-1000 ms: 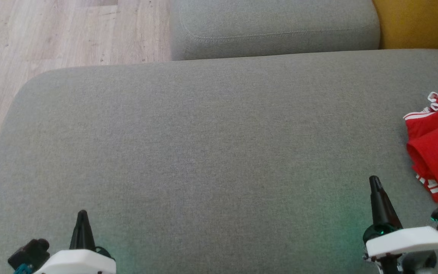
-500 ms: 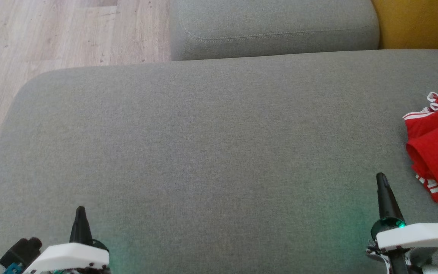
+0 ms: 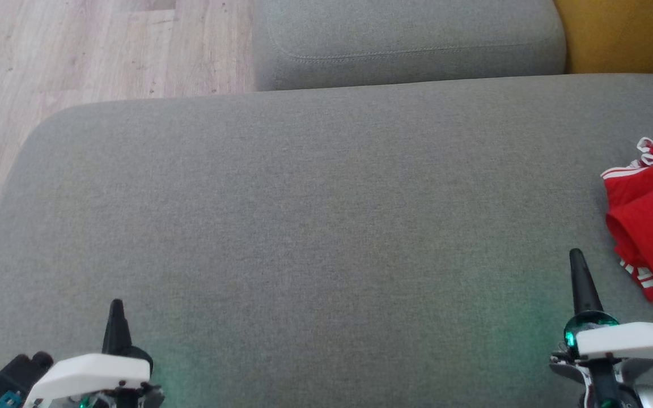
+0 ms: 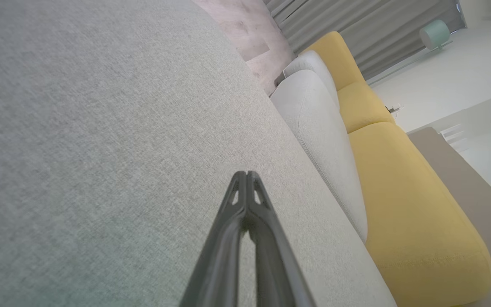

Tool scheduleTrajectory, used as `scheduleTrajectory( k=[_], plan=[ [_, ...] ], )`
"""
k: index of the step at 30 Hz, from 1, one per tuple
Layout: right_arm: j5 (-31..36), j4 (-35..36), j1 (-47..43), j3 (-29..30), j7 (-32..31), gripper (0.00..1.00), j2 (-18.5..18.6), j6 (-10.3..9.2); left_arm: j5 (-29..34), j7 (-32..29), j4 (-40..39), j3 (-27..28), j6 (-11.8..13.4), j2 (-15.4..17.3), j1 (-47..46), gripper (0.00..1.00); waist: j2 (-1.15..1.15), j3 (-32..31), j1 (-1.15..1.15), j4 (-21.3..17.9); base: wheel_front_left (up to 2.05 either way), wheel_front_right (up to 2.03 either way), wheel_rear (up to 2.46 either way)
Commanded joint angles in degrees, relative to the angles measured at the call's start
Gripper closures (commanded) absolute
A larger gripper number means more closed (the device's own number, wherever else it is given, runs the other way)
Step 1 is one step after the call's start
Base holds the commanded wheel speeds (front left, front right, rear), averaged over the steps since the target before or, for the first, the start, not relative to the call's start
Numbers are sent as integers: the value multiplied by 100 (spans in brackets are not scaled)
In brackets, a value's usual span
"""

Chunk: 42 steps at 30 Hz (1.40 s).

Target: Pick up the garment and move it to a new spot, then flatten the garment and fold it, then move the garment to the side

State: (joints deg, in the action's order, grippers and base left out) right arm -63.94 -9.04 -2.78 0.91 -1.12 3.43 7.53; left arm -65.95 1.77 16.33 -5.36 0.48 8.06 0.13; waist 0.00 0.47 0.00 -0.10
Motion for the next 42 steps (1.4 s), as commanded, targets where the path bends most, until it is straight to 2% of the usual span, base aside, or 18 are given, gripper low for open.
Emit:
scheduleTrajectory(
  k=[1, 42],
  plan=[
    [-152, 147, 293, -29, -38, 100, 114, -3, -115, -29, -185, 208, -53, 3, -295, 100, 0, -1, 0, 0, 0, 0, 0],
    [-2813, -439, 834, 302, -327, 100, 113, -4, -2496, -717, -226, 1053, -743, -432, -603, 100, 0, -27, 0, 9, 0, 0, 0]
  ],
)
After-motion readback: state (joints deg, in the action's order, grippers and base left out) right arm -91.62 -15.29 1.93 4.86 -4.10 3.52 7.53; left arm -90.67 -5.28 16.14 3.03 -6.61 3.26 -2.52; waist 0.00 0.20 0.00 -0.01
